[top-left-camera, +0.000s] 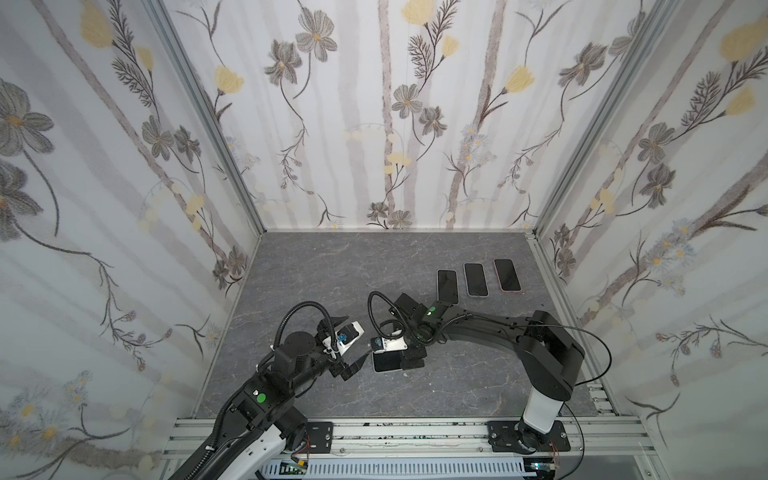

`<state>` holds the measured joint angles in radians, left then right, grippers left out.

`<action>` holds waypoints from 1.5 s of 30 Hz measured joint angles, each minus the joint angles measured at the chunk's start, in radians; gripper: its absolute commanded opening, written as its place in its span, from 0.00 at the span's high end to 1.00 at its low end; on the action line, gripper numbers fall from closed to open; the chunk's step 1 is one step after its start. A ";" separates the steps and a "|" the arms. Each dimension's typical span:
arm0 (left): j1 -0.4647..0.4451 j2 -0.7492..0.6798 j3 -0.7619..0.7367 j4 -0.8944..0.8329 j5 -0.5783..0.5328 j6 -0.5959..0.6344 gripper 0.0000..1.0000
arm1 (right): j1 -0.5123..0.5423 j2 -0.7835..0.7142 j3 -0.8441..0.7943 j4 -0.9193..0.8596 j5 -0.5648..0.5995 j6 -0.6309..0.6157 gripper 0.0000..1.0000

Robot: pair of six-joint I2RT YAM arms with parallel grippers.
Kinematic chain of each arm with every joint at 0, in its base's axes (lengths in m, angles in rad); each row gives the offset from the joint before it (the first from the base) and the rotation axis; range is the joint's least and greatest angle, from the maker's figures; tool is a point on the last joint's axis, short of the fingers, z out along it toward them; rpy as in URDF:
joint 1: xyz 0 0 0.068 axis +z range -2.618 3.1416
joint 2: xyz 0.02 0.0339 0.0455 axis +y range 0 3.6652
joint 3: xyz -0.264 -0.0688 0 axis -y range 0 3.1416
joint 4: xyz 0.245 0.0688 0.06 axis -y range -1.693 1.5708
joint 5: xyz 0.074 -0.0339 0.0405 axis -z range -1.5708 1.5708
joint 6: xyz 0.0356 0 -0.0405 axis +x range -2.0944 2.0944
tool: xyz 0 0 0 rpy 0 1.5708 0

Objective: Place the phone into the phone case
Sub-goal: 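Grasp the cased phone with the right gripper while the left draws back, then carry the cased phone to the phone row farther away and release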

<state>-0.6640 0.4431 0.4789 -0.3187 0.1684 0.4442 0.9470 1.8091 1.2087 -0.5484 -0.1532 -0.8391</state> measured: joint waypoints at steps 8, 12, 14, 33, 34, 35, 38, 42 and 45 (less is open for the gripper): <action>0.000 -0.011 -0.010 -0.015 -0.001 0.003 0.00 | 0.001 0.037 0.005 -0.023 -0.026 0.020 0.00; 0.000 -0.018 -0.012 -0.019 -0.002 0.005 0.00 | 0.002 0.052 0.008 -0.023 -0.045 0.039 0.00; 0.000 -0.020 -0.017 -0.022 -0.009 0.006 0.00 | 0.003 0.064 0.008 -0.023 -0.048 0.053 0.00; 0.000 -0.072 -0.061 0.069 -0.207 -0.051 0.00 | 0.005 0.107 0.031 -0.006 0.000 0.226 0.19; 0.000 -0.078 -0.068 0.087 -0.232 -0.060 0.00 | 0.002 0.107 0.031 -0.003 0.002 0.241 0.19; 0.000 -0.083 -0.075 0.098 -0.255 -0.068 0.00 | -0.002 0.107 0.031 0.002 0.004 0.261 0.19; 0.000 -0.091 -0.090 0.129 -0.312 -0.092 0.00 | -0.016 0.107 0.033 0.018 0.011 0.323 0.22; 0.000 -0.081 -0.092 0.168 -0.364 -0.117 0.00 | -0.048 0.117 0.046 0.037 0.034 0.428 0.23; 0.000 -0.068 -0.091 0.176 -0.385 -0.134 0.00 | -0.077 0.128 0.063 0.055 0.085 0.519 0.23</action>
<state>-0.6640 0.3752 0.3878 -0.1429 -0.2169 0.3103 0.8696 1.9369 1.2713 -0.4938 -0.0681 -0.3199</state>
